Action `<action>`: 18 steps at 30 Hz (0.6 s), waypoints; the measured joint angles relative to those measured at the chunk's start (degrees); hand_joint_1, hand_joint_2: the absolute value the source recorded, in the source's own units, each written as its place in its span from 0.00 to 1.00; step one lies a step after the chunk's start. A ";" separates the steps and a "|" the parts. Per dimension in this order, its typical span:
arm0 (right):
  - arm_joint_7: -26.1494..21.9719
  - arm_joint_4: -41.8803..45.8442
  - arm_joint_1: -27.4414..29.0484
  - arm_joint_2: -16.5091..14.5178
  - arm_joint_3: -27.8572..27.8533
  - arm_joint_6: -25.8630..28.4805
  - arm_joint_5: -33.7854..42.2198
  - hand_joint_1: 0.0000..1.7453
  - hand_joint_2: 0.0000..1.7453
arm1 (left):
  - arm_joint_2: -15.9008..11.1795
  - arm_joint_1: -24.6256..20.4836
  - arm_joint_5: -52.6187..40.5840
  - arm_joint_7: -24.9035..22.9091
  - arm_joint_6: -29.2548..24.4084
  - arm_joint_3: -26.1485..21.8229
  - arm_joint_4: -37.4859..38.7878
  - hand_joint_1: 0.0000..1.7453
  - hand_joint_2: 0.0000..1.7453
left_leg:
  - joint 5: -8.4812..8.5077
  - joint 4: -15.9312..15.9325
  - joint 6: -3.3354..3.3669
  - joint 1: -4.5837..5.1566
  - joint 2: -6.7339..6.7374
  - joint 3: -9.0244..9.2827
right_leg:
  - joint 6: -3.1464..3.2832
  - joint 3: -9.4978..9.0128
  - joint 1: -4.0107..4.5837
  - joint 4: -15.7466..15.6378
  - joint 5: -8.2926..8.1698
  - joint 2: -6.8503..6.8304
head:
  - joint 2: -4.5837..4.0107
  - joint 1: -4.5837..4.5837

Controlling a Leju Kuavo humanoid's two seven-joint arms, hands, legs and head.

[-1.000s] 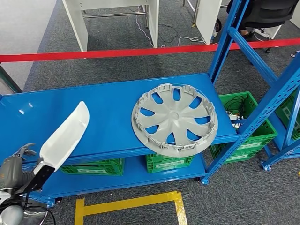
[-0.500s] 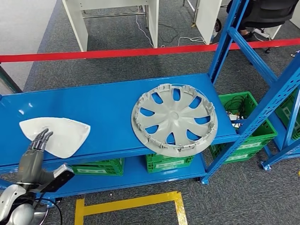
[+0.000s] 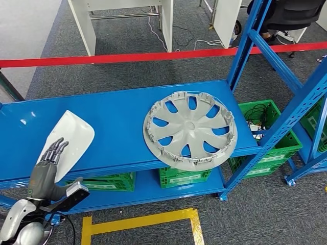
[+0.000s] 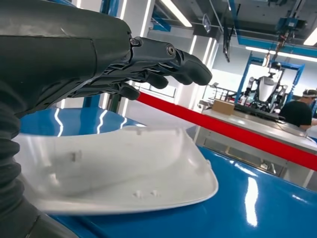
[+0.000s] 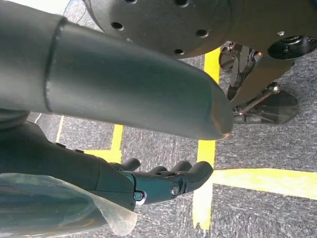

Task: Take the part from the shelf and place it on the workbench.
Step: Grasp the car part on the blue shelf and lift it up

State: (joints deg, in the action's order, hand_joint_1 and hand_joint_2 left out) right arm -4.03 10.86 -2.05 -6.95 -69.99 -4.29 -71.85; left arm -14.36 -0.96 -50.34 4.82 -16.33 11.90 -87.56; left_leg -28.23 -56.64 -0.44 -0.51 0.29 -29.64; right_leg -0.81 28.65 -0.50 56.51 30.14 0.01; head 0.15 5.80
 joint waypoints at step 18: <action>-0.08 0.00 0.02 0.00 -0.02 -0.04 0.33 0.00 0.00 | 0.09 0.68 1.72 -0.54 -0.08 0.12 0.00 0.00 1.00 | 0.00 0.00 0.00 0.00 0.00 0.00 | 0.00 -0.01 0.00 0.00 0.00 0.00 | 0.00 -0.01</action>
State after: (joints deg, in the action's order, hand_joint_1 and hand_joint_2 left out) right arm -4.11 10.86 -2.03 -6.95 -70.00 -4.33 -71.52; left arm -14.27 -0.28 -48.62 4.29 -16.41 12.02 -87.56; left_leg -28.23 -56.64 -0.44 -0.51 0.29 -29.64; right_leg -0.81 28.64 -0.50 56.51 30.15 0.01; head 0.15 5.79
